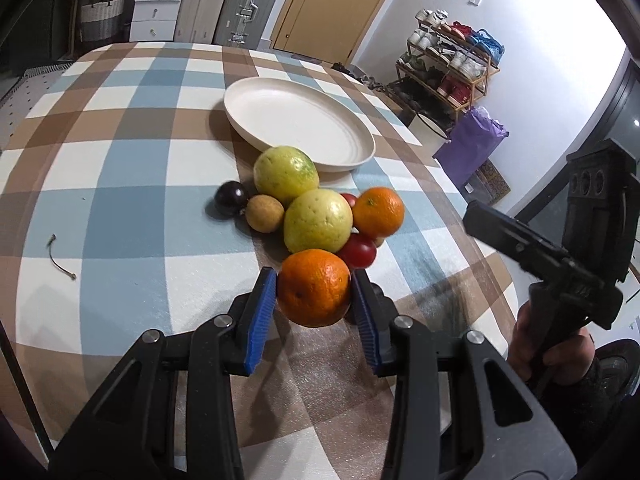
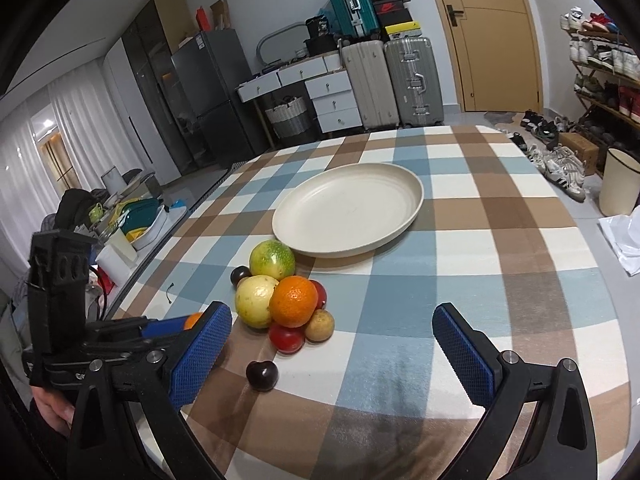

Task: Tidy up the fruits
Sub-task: 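Grasp the second orange with the right tool while the left tool holds its orange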

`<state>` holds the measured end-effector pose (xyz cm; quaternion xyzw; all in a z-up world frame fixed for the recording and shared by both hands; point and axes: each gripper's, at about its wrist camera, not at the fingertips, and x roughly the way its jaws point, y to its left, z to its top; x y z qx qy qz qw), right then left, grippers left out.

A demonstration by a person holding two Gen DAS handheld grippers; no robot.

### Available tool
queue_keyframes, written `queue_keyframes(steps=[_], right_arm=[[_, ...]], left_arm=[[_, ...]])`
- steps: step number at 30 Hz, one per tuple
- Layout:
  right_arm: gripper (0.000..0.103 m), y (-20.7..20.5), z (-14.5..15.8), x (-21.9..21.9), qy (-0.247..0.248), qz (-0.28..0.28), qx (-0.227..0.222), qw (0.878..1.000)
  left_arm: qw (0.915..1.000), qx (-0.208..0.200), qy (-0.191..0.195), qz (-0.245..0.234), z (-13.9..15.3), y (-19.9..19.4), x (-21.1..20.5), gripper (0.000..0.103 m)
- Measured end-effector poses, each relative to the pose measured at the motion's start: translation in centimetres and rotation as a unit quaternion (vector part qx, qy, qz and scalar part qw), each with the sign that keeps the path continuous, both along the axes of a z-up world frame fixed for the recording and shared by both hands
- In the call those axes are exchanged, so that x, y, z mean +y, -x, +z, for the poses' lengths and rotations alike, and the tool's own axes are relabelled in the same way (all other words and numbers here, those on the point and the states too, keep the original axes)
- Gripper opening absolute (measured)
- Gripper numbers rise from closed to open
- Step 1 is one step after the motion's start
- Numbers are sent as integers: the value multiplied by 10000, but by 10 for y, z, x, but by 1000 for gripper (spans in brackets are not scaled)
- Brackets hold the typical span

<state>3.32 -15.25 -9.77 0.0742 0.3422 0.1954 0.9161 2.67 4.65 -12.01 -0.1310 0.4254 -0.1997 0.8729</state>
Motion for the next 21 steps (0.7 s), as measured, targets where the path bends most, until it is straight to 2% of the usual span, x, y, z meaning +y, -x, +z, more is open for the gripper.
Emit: queue_keyframes(steps=[15,21], right_arm=[[103,-30,-20,17,-131,257,325,9991],[98,-38,-26,23,-114,358,401,9985]], left_arm=[[9993,-246,-78,287,19,-6,20,35],[9992,-242,-68,307,19,-8,21,35]])
